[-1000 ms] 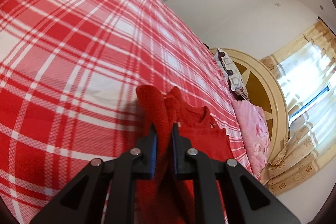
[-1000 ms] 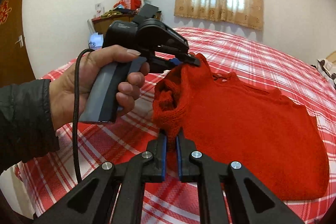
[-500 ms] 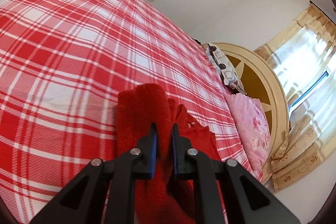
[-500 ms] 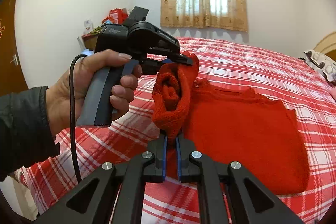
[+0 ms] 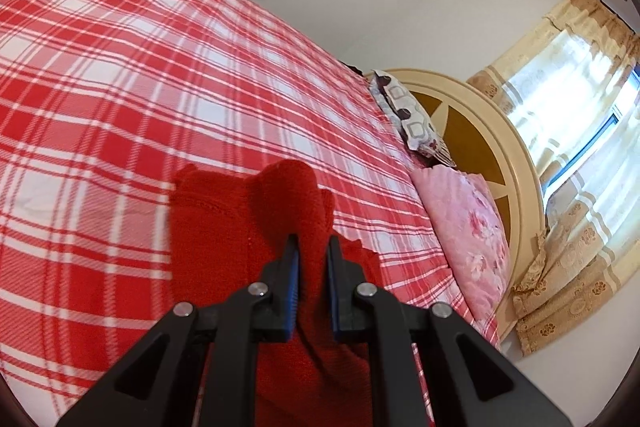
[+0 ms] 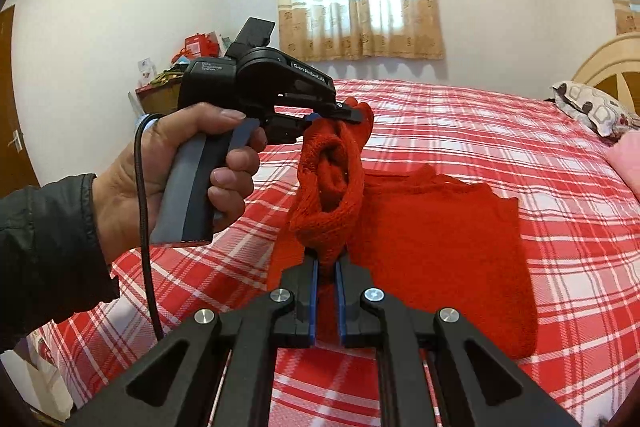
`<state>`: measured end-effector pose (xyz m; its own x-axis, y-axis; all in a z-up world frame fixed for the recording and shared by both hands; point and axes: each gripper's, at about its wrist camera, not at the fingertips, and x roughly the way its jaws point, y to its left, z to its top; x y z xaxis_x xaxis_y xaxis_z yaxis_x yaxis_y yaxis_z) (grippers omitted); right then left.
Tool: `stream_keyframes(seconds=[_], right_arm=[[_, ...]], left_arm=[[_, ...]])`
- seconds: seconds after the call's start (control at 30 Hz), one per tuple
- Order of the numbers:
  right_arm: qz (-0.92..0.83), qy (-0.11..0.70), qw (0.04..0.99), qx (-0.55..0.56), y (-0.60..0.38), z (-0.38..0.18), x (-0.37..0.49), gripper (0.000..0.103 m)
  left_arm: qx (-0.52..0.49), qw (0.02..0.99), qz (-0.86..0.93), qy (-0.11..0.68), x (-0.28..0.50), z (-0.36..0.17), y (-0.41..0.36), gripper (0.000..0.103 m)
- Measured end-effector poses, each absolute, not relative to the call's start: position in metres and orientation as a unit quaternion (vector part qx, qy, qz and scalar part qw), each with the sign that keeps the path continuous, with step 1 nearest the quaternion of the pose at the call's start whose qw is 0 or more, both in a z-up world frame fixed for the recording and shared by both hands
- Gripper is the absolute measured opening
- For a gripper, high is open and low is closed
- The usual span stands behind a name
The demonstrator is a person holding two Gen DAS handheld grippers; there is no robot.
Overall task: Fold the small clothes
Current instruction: 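Lift the held sweater edge with the left gripper and fold it over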
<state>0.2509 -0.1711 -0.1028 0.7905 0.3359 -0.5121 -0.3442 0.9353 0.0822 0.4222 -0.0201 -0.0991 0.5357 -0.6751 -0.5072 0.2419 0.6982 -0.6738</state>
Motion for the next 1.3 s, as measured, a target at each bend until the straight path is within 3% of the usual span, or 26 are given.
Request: stream_keyframes(seconds=[0.53,0.87,1.23,1.3], right_arm=[[0.133,0.301,0.943,0.049,-0.247,-0.115,0.248,0.006],[0.093,0.357,0.916,0.160,-0.296,-0.139,0.259,0.006],[0.077,0.402,0.869,0.279,-0.331,-0.174,0.268,0.006],[0.076,0.402,0.863,0.295,-0.336,-0.178,0.269,0.006]], left_arm=[[-0.231,0.819,-0.314,0.420,0.432,-0.100,-0.112,0.013],[-0.186,0.813,-0.328,0.443,0.434,-0.110,-0.162,0.012],[-0.053,0.836,-0.310,0.449,0.426,-0.128,-0.224,0.013],[-0.024,0.840,-0.303,0.450,0.423,-0.131,-0.233,0.019]])
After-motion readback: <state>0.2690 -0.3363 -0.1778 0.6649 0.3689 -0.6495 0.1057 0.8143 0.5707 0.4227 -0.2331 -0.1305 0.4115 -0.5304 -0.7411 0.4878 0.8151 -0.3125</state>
